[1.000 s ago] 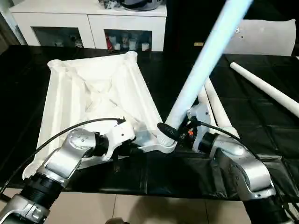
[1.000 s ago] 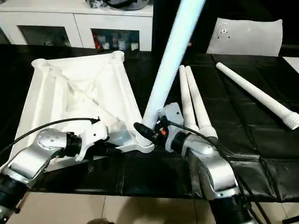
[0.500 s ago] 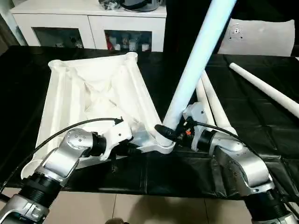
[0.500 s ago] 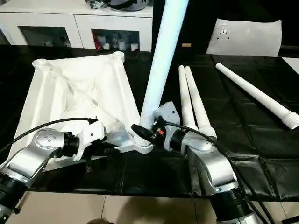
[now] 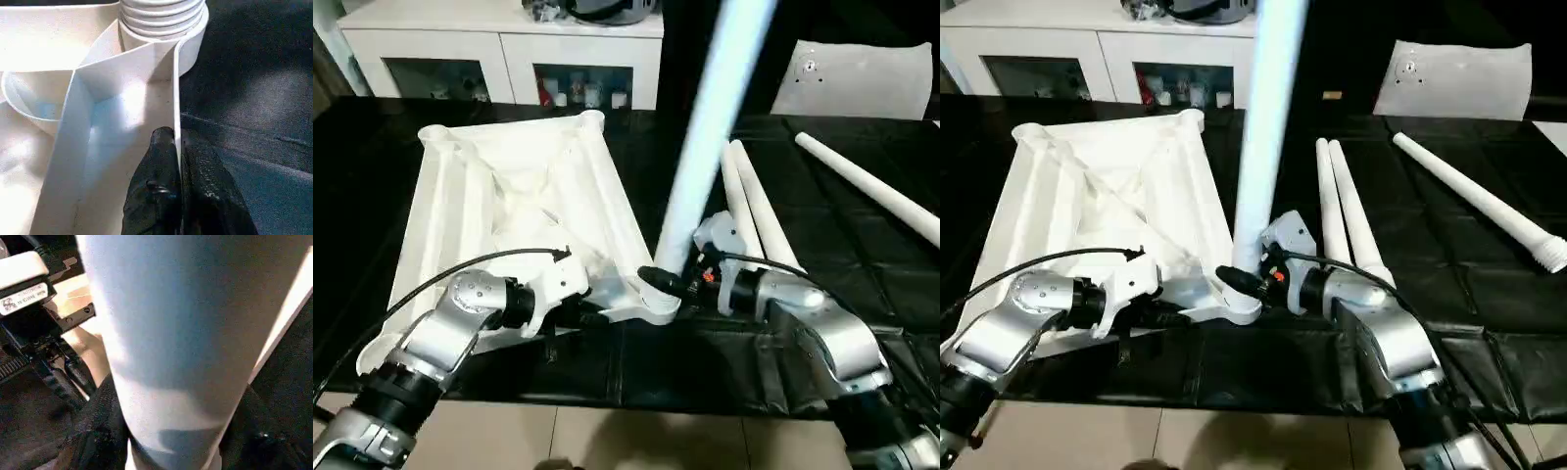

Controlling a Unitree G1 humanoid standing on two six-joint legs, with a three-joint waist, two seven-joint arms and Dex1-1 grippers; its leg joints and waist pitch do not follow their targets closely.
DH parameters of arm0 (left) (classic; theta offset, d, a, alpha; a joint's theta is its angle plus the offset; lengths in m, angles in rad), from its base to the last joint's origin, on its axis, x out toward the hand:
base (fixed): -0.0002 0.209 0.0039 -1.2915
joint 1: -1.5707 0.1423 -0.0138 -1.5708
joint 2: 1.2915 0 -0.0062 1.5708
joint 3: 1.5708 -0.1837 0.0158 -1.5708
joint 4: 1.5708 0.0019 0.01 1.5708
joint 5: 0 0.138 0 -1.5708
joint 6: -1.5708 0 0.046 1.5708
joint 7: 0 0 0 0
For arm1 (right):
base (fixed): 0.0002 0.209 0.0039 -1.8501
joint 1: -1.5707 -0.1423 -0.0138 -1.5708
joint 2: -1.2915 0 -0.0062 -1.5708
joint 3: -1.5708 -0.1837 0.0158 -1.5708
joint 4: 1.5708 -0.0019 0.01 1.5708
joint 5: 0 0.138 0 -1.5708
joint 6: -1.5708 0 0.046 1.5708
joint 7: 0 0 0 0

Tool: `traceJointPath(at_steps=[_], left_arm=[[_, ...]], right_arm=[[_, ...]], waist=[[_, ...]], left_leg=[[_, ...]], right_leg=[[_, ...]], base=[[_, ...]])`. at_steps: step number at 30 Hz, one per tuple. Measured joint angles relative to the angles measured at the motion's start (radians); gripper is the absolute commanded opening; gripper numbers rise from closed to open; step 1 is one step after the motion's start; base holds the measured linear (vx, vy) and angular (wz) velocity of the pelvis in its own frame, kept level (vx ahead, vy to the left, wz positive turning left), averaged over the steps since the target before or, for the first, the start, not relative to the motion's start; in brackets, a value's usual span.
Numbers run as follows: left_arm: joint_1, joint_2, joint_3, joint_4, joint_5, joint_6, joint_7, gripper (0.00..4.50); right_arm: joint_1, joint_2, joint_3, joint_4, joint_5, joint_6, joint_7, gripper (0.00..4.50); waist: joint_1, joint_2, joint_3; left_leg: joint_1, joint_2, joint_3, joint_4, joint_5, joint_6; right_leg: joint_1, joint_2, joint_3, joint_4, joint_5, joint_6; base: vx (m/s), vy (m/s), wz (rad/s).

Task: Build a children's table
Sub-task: Insert table leg to table base

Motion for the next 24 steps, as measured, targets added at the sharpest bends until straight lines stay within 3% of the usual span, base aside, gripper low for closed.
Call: traceJointPath(at_steps=[4,7,15,17,24], left_arm=[[0.000,-0.004,0.000,0.003,0.006,0.000,0.001,0.00],[0.000,-0.008,-0.001,0.004,0.008,0.000,-0.001,0.00],[0.000,-0.016,-0.001,0.020,0.008,-0.006,-0.003,0.00],[-0.001,-0.024,-0.002,0.030,0.010,-0.012,-0.006,0.00],[-0.002,-0.024,-0.001,0.044,0.012,-0.026,-0.016,0.00]], right_arm=[[0.000,0.008,-0.015,0.020,0.013,0.001,0.009,1.93],[0.022,0.025,-0.057,0.059,0.059,-0.005,0.009,1.91],[0.094,0.061,-0.101,0.074,0.085,-0.088,-0.003,1.90],[0.134,0.080,-0.108,0.070,0.085,-0.147,-0.022,1.90],[0.166,0.063,-0.042,0.060,0.008,-0.307,-0.041,1.90]], waist=[[0.000,0.000,0.000],[0.003,0.000,0.000],[0.006,0.008,-0.005],[0.008,0.011,-0.008],[0.007,0.015,-0.012]], left_leg=[[0.003,0.000,0.000,0.000,-0.001,-0.001],[0.004,0.000,0.000,0.000,-0.001,-0.002],[0.004,0.000,0.000,-0.001,-0.001,-0.002],[0.005,0.000,0.000,-0.002,-0.002,-0.002],[0.005,0.000,0.000,-0.003,-0.002,-0.002]], right_leg=[[0.004,0.000,0.000,-0.001,0.000,0.000],[0.006,0.000,0.000,-0.002,0.000,0.000],[0.006,0.000,-0.001,-0.003,0.000,0.000],[0.007,0.000,0.000,-0.004,0.000,0.000],[0.008,0.000,-0.001,-0.006,0.000,0.000]], base=[[0.000,0.000,0.00],[0.000,0.000,0.00],[0.000,0.000,0.00],[0.000,0.000,0.00],[0.000,0.000,0.00]])
